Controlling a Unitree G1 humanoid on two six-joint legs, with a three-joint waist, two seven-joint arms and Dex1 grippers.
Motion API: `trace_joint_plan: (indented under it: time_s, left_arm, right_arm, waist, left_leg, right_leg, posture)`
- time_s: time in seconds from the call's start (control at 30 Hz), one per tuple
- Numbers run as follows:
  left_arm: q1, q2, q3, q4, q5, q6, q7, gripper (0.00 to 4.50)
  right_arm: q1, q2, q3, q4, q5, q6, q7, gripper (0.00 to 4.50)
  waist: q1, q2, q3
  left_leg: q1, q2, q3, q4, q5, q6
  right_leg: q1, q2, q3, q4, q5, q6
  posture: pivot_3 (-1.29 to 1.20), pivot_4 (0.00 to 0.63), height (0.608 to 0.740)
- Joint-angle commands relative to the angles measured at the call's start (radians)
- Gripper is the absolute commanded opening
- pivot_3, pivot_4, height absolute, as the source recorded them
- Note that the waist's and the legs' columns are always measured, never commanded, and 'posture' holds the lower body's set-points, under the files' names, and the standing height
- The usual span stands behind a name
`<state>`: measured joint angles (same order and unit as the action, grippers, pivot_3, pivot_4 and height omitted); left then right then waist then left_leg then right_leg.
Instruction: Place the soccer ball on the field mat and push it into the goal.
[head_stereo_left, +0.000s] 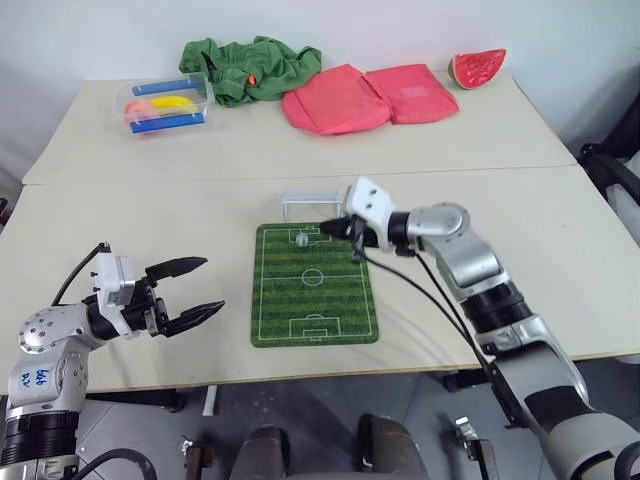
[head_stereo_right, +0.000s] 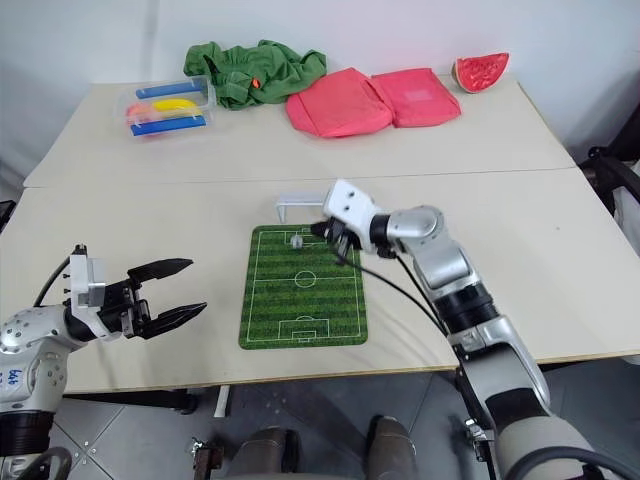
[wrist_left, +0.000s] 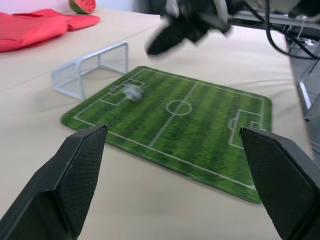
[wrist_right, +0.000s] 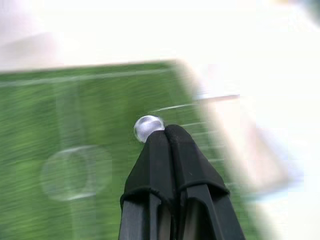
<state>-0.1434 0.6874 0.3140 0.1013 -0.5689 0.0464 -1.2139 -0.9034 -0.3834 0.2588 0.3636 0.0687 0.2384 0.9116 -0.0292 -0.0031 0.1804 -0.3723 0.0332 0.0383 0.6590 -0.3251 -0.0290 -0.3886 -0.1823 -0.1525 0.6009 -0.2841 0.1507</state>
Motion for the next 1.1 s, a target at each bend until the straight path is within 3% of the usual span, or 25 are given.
trace_joint_plan:
  time_s: [0.03,0.3,0.37,0.43,0.77,0.93,1.1]
  left_arm:
    - [-0.017,0.0,0.007,0.013,0.01,-0.029,0.002,4.5]
    - [-0.038,-0.017,0.03,0.047,0.024,-0.057,0.057,4.5]
    - [-0.042,-0.017,0.051,0.062,0.009,-0.054,0.073,4.5]
    - [-0.046,-0.014,0.066,0.087,0.004,-0.052,0.08,4.5]
    - [0.038,0.013,0.182,0.161,-0.005,-0.073,0.083,4.5]
    - [0.055,0.018,0.223,0.178,-0.012,-0.061,0.099,4.5]
    - [0.03,0.024,0.226,0.183,-0.021,-0.066,0.075,4.5]
  right_arm:
    - [-0.019,-0.004,-0.056,-0.012,0.024,-0.006,-0.009,0.02]
    - [0.115,-0.111,-0.099,-0.217,0.121,0.1,0.13,0.02]
    - [0.187,-0.177,-0.112,-0.227,0.146,0.039,0.222,0.39]
    - [0.238,-0.224,-0.135,-0.196,0.166,-0.062,0.298,0.89]
    - [0.3,-0.364,-0.266,0.149,0.224,-0.294,0.523,4.44]
    - [0.29,-0.378,-0.318,0.273,0.233,-0.347,0.541,4.49]
    - [0.289,-0.371,-0.341,0.273,0.241,-0.345,0.535,4.49]
  waist:
    - [-0.001,0.0,0.0]
    - [0.0,0.0,0.0]
    - [0.007,0.0,0.0]
    - [0.006,-0.001,0.0]
    - [-0.004,-0.001,0.0]
    - [0.002,-0.001,0.0]
    - [0.002,-0.001,0.0]
  left_leg:
    - [0.0,0.0,0.001,-0.001,0.0,0.0]
    - [-0.002,0.0,0.003,-0.002,0.0,0.0]
    - [-0.002,0.0,0.003,-0.001,0.0,0.0]
    - [-0.002,0.0,0.003,-0.001,0.0,0.001]
    - [0.001,0.001,0.008,0.0,0.0,0.001]
    - [0.001,0.001,0.008,0.001,0.0,0.001]
    - [0.001,0.001,0.008,0.003,0.0,0.001]
  right_leg:
    - [-0.001,0.0,0.0,0.0,0.0,0.0]
    - [-0.003,0.0,0.0,0.0,0.0,0.0]
    - [-0.003,0.0,0.0,0.0,0.0,0.0]
    - [-0.002,-0.001,0.0,-0.001,0.0,0.0]
    - [-0.003,0.0,0.003,0.0,0.0,0.0]
    - [-0.003,-0.001,0.003,0.001,0.0,0.0]
    - [-0.002,-0.001,0.004,0.002,0.0,0.0]
  posture:
    - [0.0,0.15,0.74]
    - [0.0,0.15,0.74]
    - [0.0,0.15,0.74]
    - [0.0,0.15,0.74]
    - [0.0,0.15,0.74]
    - [0.0,0.15,0.74]
    - [0.0,0.15,0.74]
